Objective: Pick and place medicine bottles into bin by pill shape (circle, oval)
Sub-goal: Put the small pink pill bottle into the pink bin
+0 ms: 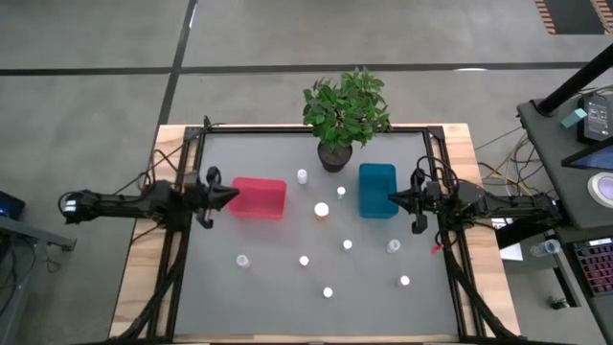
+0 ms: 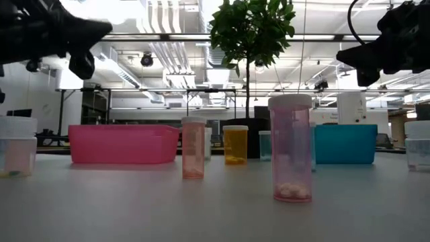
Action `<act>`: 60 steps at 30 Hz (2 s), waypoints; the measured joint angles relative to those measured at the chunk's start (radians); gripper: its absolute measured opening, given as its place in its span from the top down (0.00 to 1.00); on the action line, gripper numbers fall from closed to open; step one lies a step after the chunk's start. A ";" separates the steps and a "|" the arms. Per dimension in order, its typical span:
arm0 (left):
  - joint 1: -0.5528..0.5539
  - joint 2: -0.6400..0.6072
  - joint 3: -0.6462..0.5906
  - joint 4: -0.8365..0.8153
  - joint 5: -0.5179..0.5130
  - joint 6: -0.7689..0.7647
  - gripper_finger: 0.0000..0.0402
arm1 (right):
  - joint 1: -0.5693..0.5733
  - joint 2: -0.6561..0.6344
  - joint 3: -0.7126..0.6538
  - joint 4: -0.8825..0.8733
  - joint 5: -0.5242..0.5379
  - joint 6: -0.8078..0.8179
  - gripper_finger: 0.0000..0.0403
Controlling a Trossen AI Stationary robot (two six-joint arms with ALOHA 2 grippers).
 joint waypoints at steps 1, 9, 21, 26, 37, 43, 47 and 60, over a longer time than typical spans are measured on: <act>0.000 0.000 0.000 0.021 0.000 -0.008 1.00 | 0.000 0.000 0.000 0.008 0.000 0.002 0.96; 0.000 0.012 0.000 0.207 -0.002 -0.009 1.00 | 0.000 0.000 0.000 0.102 0.001 0.218 0.96; 0.000 0.121 0.067 0.276 -0.005 -0.086 1.00 | 0.000 0.001 0.000 0.101 0.002 0.211 0.96; 0.000 0.226 0.080 0.392 -0.005 -0.087 1.00 | 0.000 0.001 0.000 0.102 0.003 0.211 0.96; 0.000 0.519 0.172 0.568 -0.004 -0.087 1.00 | 0.000 0.001 0.000 0.101 0.003 0.190 0.96; 0.000 0.678 0.246 0.555 0.004 -0.088 1.00 | 0.000 0.001 0.000 0.101 0.003 0.132 0.96; -0.001 0.765 0.282 0.575 0.007 -0.090 1.00 | 0.000 0.001 0.000 0.101 0.003 0.131 0.96; -0.001 0.915 0.285 0.583 0.027 -0.270 1.00 | 0.000 0.001 0.000 0.101 0.002 0.132 0.96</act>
